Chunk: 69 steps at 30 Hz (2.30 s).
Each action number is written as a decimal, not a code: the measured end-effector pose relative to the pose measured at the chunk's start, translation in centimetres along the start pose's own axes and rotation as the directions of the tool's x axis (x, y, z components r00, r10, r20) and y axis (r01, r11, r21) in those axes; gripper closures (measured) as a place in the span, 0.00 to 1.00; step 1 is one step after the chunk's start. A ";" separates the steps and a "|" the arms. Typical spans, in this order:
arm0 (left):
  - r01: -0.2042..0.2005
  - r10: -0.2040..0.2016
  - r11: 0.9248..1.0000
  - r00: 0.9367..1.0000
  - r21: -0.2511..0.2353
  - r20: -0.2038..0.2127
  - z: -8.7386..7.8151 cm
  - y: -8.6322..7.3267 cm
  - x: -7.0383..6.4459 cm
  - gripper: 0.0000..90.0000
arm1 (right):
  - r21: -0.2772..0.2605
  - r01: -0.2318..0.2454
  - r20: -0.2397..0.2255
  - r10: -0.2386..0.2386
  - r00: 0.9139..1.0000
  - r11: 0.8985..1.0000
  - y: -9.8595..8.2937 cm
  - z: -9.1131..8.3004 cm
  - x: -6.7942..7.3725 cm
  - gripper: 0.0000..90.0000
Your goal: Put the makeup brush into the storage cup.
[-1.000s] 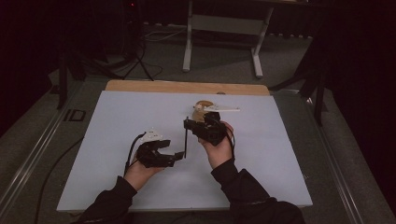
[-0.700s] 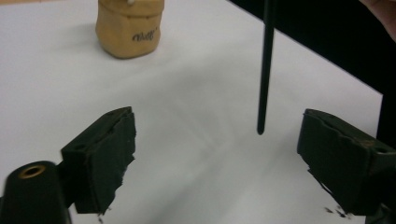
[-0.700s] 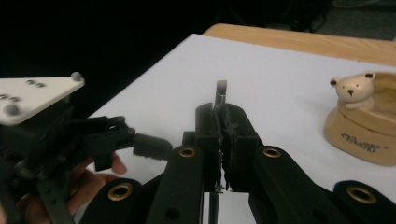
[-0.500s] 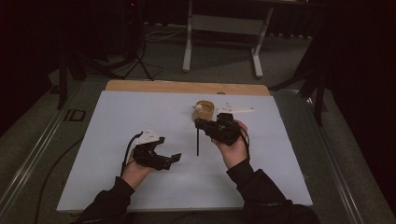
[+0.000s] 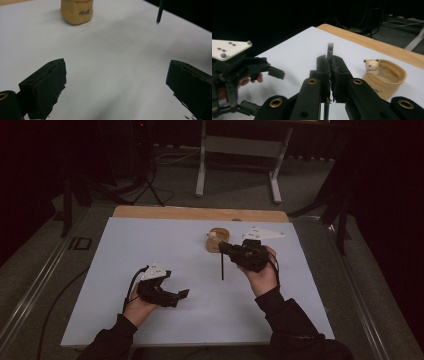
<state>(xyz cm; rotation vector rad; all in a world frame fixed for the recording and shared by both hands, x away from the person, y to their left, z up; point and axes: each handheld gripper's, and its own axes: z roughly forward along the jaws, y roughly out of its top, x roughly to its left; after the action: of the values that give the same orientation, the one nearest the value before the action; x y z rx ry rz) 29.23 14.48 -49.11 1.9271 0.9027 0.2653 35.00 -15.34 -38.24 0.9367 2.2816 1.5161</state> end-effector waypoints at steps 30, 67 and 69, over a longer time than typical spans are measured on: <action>0.034 -0.034 0.999 0.998 -0.007 -0.043 -0.6 -1.7 1.1 0.04 | -0.115 0.025 0.066 -0.017 0.998 0.993 4.3 -2.5 -4.3 0.95; 0.038 -0.039 0.999 0.999 -0.015 -0.036 -0.4 -1.9 1.2 0.04 | -0.189 0.058 0.233 -0.013 0.972 0.980 9.4 1.3 -8.7 0.95; 0.036 -0.036 0.999 0.999 -0.012 -0.035 -0.3 -1.9 1.2 0.04 | -0.188 0.063 0.241 -0.016 0.970 0.980 9.4 1.6 -8.9 0.95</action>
<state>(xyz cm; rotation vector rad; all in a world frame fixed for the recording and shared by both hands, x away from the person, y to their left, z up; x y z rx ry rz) 28.96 16.03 -50.77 1.8993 0.9563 0.2827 46.15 -17.42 -31.84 0.9551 1.9353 1.4886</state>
